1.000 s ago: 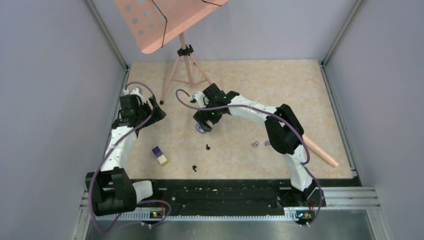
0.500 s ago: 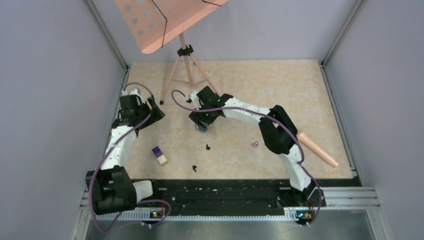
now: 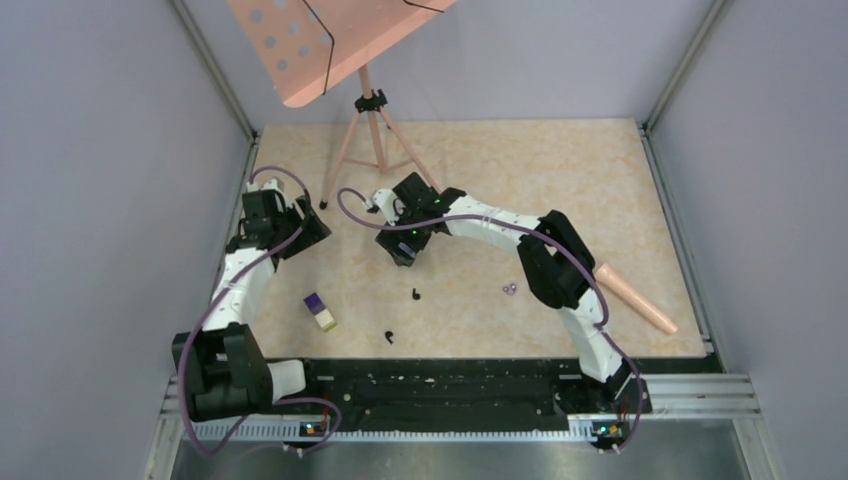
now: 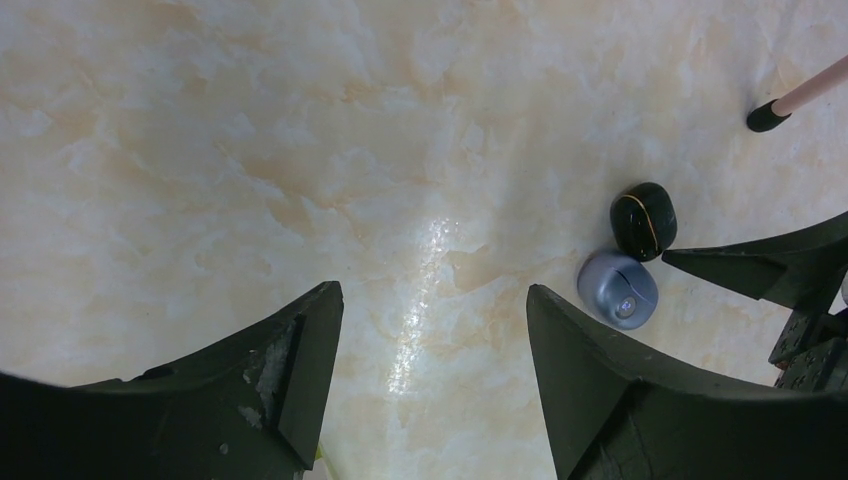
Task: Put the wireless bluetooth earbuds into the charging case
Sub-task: Pick up the charging case at the center of the board.
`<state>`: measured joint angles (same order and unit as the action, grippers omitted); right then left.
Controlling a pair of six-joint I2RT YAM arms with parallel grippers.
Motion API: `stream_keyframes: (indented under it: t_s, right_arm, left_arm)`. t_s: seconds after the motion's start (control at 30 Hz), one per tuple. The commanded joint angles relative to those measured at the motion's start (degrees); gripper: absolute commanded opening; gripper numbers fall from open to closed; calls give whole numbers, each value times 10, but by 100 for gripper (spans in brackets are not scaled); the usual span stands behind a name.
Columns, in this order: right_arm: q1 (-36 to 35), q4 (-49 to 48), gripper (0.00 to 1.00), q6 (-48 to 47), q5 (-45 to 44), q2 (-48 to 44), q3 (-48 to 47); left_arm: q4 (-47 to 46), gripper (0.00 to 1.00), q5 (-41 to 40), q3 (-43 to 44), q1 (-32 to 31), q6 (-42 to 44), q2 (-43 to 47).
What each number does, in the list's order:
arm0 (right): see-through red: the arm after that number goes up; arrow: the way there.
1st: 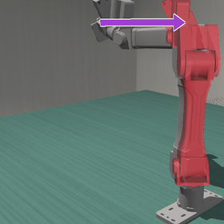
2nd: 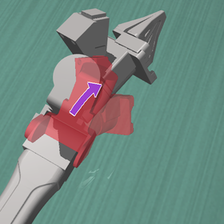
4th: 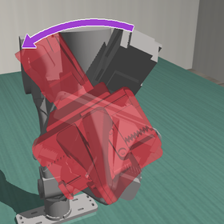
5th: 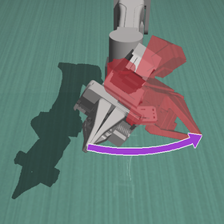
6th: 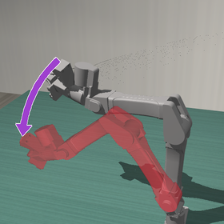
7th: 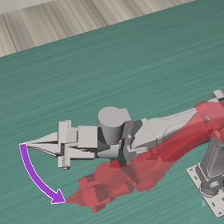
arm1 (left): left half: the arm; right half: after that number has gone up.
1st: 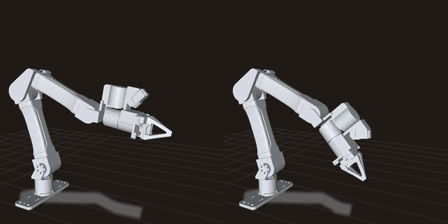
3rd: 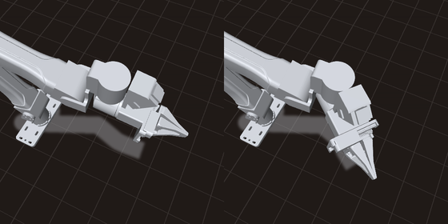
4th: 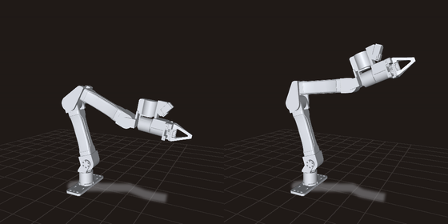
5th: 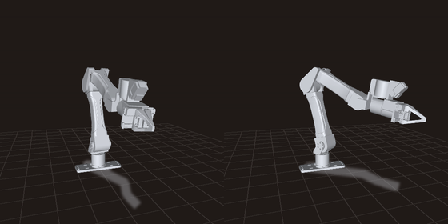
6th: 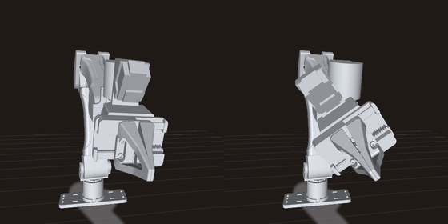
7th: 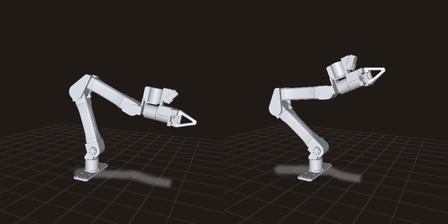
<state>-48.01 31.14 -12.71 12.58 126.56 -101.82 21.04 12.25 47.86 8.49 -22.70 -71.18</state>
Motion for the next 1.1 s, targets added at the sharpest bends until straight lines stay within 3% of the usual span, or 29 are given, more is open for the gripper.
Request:
stream_keyframes:
  t_s: [0.0, 0.27, 0.97, 1.07]
  right_arm:
    - [-10, 7, 78, -56, 39, -8, -18]
    - [-10, -2, 72, -88, 28, 9, -17]
    - [-9, -12, 68, -116, 31, 26, -5]
    - [-9, -12, 62, -115, 28, 27, -4]
  left_arm:
    - [-16, 73, 7, 10, 3, -7, -5]
    - [-15, 72, 10, 7, 3, -6, -2]
    - [-17, 72, 13, 3, 3, -4, -8]
    - [-18, 72, 14, 0, 3, -4, -9]
